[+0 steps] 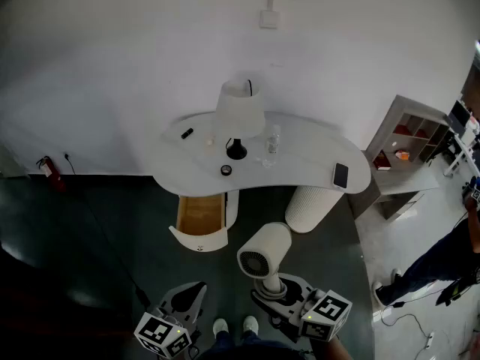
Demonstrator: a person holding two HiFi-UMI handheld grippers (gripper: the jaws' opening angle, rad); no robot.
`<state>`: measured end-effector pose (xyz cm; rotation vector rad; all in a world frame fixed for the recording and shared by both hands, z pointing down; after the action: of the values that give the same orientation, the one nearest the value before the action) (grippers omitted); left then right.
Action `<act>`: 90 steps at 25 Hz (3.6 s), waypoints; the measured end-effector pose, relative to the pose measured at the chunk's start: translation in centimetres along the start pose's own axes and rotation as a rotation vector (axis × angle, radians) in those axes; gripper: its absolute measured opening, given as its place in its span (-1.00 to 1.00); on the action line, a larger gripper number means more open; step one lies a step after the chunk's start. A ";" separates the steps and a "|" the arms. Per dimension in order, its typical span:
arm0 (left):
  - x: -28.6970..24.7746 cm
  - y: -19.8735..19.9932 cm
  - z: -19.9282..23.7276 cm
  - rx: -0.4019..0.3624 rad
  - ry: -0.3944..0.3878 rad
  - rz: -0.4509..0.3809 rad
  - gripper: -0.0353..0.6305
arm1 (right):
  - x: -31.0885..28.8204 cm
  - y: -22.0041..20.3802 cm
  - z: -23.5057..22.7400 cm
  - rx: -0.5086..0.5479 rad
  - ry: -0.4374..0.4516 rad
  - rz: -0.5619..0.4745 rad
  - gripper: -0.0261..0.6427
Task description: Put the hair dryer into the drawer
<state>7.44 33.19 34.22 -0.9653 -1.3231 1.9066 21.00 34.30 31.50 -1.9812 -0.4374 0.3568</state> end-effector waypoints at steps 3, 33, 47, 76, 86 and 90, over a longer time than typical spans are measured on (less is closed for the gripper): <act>-0.2 0.2 0.0 0.008 0.006 0.000 -0.84 | 0.0 -0.1 0.0 0.008 0.002 -0.002 -0.26; 4.2 -0.5 4.7 0.014 -0.012 0.021 -0.84 | -3.8 -1.3 2.1 -0.027 -0.076 0.019 -0.25; 4.8 -1.1 8.7 0.024 0.007 0.032 -0.84 | -6.0 -1.4 2.3 -0.020 -0.102 0.032 -0.25; -8.4 4.0 11.6 0.037 0.125 -0.004 -0.84 | -10.2 4.5 -11.0 -0.001 0.049 0.136 -0.25; -10.9 3.2 12.2 0.057 0.198 0.005 -0.84 | -10.7 4.8 -13.9 -0.004 0.114 0.174 -0.25; -11.6 3.2 12.2 0.080 0.224 0.002 -0.84 | -10.5 4.5 -14.7 -0.019 0.133 0.184 -0.25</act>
<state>3.26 16.75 36.53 -1.1040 -1.1088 1.7792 18.72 16.05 34.31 -2.0547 -0.1755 0.3347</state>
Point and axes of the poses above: the fingertips, and each gripper's own axes: x backward along the fingers, z to its left, y out of its top, the point moved 1 cm from there along x, backward along the fingers, and after that the axes turned 12 degrees about y, right-handed, at the moved point
